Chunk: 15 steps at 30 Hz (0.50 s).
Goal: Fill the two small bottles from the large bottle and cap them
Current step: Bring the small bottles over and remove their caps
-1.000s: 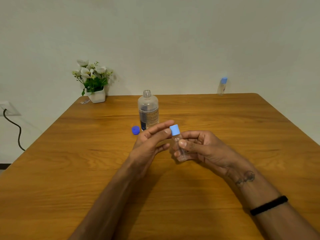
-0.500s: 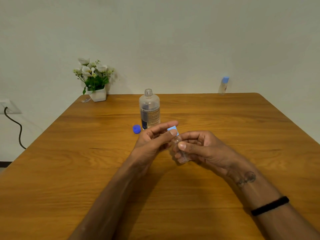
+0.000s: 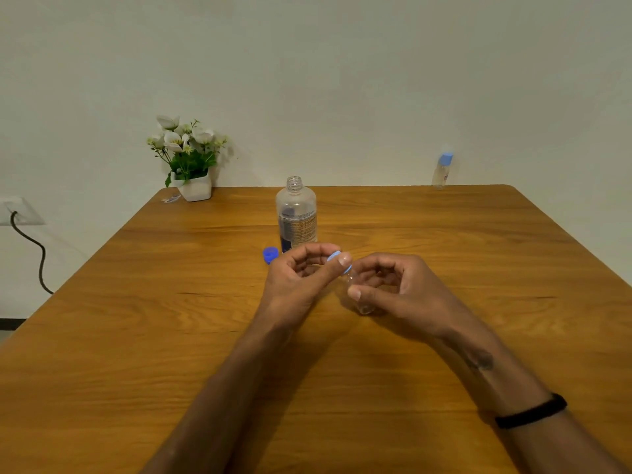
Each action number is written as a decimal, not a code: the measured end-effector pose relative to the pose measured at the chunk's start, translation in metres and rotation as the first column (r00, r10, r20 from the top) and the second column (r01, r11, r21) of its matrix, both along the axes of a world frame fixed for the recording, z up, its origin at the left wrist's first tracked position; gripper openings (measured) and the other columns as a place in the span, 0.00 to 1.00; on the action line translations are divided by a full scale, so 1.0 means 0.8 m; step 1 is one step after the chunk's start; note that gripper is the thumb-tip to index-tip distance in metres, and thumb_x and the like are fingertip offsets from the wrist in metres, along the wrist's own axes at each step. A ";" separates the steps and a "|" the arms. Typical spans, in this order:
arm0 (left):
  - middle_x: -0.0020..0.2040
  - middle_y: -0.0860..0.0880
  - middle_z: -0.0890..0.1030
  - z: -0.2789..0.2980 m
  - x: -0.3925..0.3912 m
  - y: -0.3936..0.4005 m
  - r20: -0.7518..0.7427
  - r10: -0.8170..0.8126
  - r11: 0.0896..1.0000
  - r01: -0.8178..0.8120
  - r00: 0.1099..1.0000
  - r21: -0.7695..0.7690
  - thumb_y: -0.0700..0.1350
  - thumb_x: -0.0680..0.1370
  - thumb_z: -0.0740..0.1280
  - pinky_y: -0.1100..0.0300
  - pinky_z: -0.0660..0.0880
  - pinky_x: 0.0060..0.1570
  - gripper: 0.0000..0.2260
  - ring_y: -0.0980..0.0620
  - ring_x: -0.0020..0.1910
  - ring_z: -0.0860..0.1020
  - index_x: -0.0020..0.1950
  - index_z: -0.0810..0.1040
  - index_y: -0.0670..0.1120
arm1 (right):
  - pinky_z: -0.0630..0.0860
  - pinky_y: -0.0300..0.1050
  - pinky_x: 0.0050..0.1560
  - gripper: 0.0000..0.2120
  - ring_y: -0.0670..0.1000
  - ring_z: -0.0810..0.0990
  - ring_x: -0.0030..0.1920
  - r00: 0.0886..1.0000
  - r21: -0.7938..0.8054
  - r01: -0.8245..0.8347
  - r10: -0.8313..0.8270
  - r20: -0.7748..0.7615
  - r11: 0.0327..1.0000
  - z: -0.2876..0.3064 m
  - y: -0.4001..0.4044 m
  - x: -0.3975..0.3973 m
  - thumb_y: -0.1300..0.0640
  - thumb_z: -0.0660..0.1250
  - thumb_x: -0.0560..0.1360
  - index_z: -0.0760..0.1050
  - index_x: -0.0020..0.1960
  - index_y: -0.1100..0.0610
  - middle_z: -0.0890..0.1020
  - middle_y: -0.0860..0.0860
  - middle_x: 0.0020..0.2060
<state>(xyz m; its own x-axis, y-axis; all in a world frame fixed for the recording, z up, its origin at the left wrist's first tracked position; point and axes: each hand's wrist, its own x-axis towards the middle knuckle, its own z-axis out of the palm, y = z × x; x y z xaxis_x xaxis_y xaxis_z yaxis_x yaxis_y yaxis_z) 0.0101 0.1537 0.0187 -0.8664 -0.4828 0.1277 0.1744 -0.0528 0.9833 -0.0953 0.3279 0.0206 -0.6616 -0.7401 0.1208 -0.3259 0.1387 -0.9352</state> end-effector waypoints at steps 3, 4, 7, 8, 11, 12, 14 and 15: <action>0.50 0.44 0.88 -0.005 -0.003 -0.002 0.010 0.055 0.997 -0.055 0.998 -0.059 0.51 0.69 0.81 0.56 0.82 0.50 0.18 0.46 0.49 0.86 0.54 0.85 0.45 | 0.84 0.44 0.51 0.15 0.45 0.85 0.50 0.987 0.022 0.063 -0.060 -0.151 0.998 -0.005 -0.002 -0.001 0.55 0.80 0.75 0.85 0.60 0.47 0.87 0.46 0.49; 0.51 0.44 0.88 -0.007 -0.003 -0.003 0.017 0.069 0.994 -0.067 0.997 -0.084 0.51 0.70 0.81 0.54 0.83 0.52 0.17 0.43 0.51 0.86 0.54 0.85 0.45 | 0.84 0.42 0.51 0.15 0.44 0.85 0.50 0.975 0.022 0.081 -0.075 -0.210 0.996 -0.006 -0.003 0.000 0.55 0.79 0.75 0.84 0.60 0.47 0.86 0.45 0.50; 0.49 0.49 0.87 -0.006 -0.001 -0.002 0.042 0.118 0.970 -0.106 0.992 -0.218 0.52 0.72 0.81 0.60 0.83 0.49 0.15 0.50 0.50 0.85 0.54 0.85 0.48 | 0.79 0.35 0.55 0.17 0.41 0.82 0.54 0.873 0.044 0.157 -0.118 -0.473 0.987 -0.006 -0.006 0.004 0.54 0.78 0.75 0.83 0.63 0.48 0.84 0.41 0.55; 0.48 0.50 0.87 -0.005 0.000 -0.001 0.048 0.141 0.956 -0.123 0.989 -0.266 0.52 0.72 0.81 0.64 0.81 0.47 0.14 0.54 0.47 0.84 0.53 0.85 0.48 | 0.77 0.32 0.56 0.18 0.40 0.81 0.55 0.834 0.050 0.180 -0.125 -0.538 0.982 -0.006 -0.006 0.004 0.54 0.78 0.75 0.82 0.64 0.50 0.83 0.42 0.56; 0.45 0.51 0.86 -0.001 0.004 0.004 0.040 0.185 0.930 -0.162 0.982 -0.329 0.52 0.73 0.80 0.69 0.78 0.42 0.13 0.62 0.41 0.81 0.53 0.84 0.49 | 0.72 0.32 0.59 0.19 0.42 0.79 0.57 0.755 0.060 0.229 -0.138 -0.641 0.972 -0.007 -0.007 0.007 0.55 0.77 0.76 0.81 0.67 0.52 0.82 0.45 0.59; 0.43 0.50 0.85 -0.001 0.005 0.006 0.033 0.189 0.926 -0.167 0.981 -0.339 0.52 0.74 0.79 0.70 0.77 0.39 0.12 0.62 0.39 0.80 0.54 0.83 0.49 | 0.73 0.36 0.60 0.19 0.44 0.78 0.58 0.735 0.057 0.243 -0.146 -0.662 0.968 -0.008 -0.008 0.007 0.55 0.76 0.77 0.81 0.67 0.52 0.81 0.46 0.59; 0.38 0.51 0.83 -0.001 0.005 0.010 0.009 0.193 0.895 -0.172 0.981 -0.411 0.51 0.77 0.77 0.69 0.74 0.34 0.09 0.61 0.35 0.77 0.55 0.83 0.51 | 0.73 0.38 0.61 0.18 0.45 0.78 0.59 0.712 0.052 0.270 -0.163 -0.683 0.961 -0.011 -0.008 0.007 0.55 0.76 0.78 0.80 0.67 0.51 0.81 0.46 0.60; 0.35 0.52 0.81 -0.002 0.005 0.012 -0.005 0.195 0.871 -0.175 0.981 -0.459 0.51 0.78 0.75 0.68 0.72 0.32 0.07 0.61 0.33 0.75 0.54 0.83 0.52 | 0.71 0.36 0.61 0.18 0.44 0.77 0.60 0.707 0.051 0.280 -0.170 -0.687 0.959 -0.011 -0.008 0.006 0.55 0.76 0.78 0.80 0.67 0.51 0.81 0.46 0.60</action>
<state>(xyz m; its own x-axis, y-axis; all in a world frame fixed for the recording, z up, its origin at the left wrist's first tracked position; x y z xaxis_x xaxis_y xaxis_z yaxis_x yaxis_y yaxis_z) 0.0141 0.1633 0.0167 -0.7760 -0.5316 0.3395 0.0969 0.4313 0.8970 -0.0906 0.3214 0.0115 -0.5965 -0.6245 0.5042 -0.7990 0.4023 -0.4470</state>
